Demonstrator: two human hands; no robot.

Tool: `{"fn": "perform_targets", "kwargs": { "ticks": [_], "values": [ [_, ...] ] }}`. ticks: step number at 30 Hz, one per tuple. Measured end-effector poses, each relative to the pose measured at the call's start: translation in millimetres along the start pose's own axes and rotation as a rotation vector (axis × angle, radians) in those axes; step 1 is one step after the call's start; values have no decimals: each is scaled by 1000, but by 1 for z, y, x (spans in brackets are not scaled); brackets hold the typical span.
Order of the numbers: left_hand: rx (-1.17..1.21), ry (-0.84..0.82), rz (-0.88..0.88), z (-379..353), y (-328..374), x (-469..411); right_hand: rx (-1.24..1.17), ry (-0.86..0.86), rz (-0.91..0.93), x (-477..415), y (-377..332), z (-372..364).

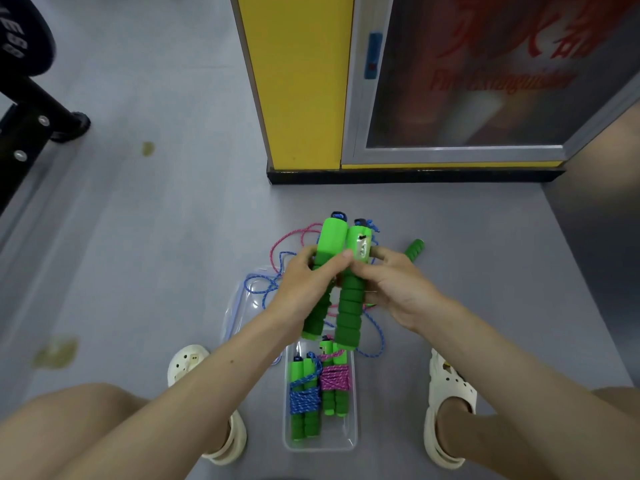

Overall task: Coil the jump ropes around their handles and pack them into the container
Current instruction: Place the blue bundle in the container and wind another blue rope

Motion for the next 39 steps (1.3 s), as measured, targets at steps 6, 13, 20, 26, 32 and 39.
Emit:
{"fn": "perform_targets", "kwargs": {
  "ticks": [6, 13, 20, 26, 32, 39],
  "values": [
    [48, 103, 35, 5, 1, -8, 178, -52, -21, 7, 3, -13],
    [41, 97, -29, 3, -1, -10, 192, -51, -9, 8, -1, -14],
    [95, 113, -33, 1, -1, -9, 198, -52, -6, 8, 3, -18],
    [119, 115, -31, 1, -2, -10, 191, -40, -23, 6, 3, -17],
    [137, 24, 51, 3, -1, -9, 181, -20, -26, 5, -1, -14],
    [167, 34, 86, 3, -2, -4, 157, -2, -36, 3, 1, -10]
  ]
}}
Point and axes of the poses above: each hand's wrist, its own x-axis away from the middle knuckle, its own z-axis out of the back of the hand, y = z × x, the point moved 2 cm from there along -x, towards the middle knuckle, and after that the axes turned 2 degrees about -y, right-handed, at the moved point
